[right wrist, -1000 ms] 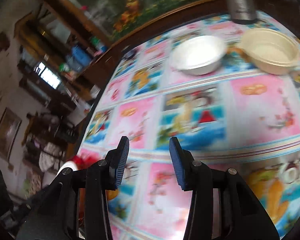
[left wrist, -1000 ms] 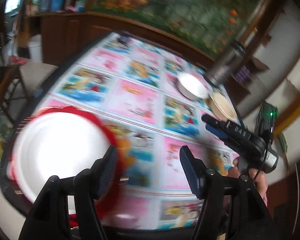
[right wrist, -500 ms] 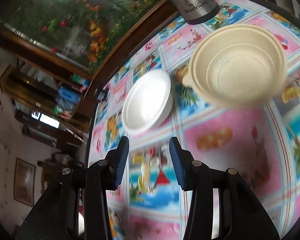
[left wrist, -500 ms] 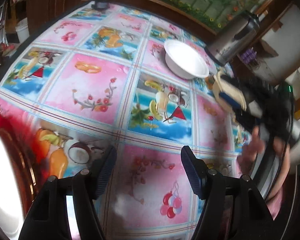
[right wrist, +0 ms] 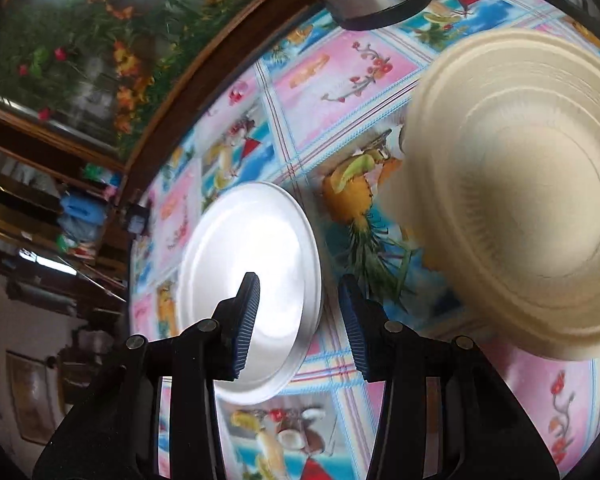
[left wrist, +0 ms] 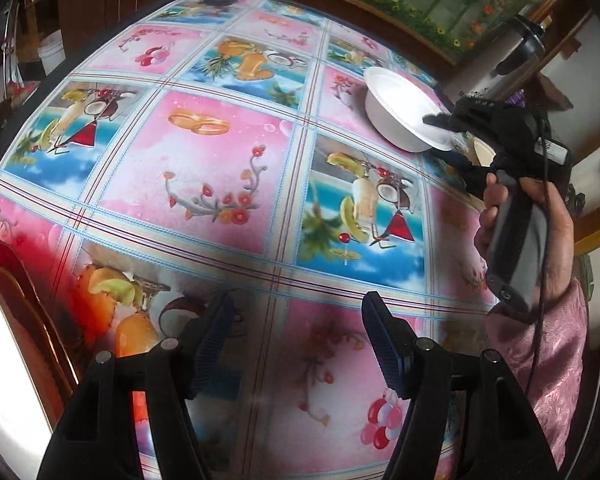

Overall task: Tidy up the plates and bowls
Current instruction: 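Move the right tool to another white foam plate and grasp its rim, then carry the second white plate with the right tool toward the stack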

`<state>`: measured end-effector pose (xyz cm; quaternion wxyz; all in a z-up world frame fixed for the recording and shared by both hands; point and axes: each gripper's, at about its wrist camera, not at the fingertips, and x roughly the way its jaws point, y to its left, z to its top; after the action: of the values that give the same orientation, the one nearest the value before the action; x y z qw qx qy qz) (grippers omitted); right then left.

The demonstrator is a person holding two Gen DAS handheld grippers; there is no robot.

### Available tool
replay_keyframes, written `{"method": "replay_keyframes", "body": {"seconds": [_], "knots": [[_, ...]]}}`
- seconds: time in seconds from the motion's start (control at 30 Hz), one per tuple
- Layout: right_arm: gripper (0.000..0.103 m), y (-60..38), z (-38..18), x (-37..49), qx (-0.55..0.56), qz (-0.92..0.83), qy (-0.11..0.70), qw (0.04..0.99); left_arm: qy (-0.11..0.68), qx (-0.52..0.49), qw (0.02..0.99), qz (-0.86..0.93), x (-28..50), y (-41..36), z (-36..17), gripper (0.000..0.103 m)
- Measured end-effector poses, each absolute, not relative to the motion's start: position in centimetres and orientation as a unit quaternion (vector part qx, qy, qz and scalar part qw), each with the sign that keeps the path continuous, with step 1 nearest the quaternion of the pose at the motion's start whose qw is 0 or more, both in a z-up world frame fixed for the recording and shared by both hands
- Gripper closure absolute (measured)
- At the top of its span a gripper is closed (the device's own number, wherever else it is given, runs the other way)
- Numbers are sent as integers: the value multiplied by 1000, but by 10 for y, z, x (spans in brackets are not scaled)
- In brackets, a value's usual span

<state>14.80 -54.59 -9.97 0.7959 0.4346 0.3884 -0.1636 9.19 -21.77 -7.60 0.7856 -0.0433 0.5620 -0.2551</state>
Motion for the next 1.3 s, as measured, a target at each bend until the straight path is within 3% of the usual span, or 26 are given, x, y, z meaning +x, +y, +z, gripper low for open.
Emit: {"method": "replay_keyframes", "body": {"seconds": [0.03, 0.07, 0.23, 0.4, 0.53, 0.77, 0.87, 0.97, 1.3], "knots": [[88, -545, -100, 148, 426, -167, 392, 798, 563, -46, 785, -254, 92, -216, -76, 36], [91, -544, -100, 147, 418, -172, 394, 801, 563, -48, 785, -254, 93, -216, -76, 36], [95, -540, -98, 134, 398, -166, 403, 808, 566, -52, 782, -257, 94, -217, -74, 36], [95, -531, -99, 103, 378, -126, 437, 806, 549, -53, 793, -256, 99, -217, -58, 36], [95, -516, -97, 66, 343, -81, 463, 813, 552, -71, 787, -265, 108, -222, -51, 26], [94, -490, -86, 44, 291, 6, 485, 824, 585, -81, 765, -255, 124, -245, -58, 25], [90, -495, -87, 42, 304, 27, 470, 828, 595, -74, 762, -244, 123, -252, -61, 25], [75, -506, -89, 36, 324, 26, 456, 829, 603, -89, 755, -242, 123, -259, -64, 25], [75, -513, -91, 28, 369, 50, 457, 808, 587, -57, 769, -245, 110, -288, -62, 26]]}}
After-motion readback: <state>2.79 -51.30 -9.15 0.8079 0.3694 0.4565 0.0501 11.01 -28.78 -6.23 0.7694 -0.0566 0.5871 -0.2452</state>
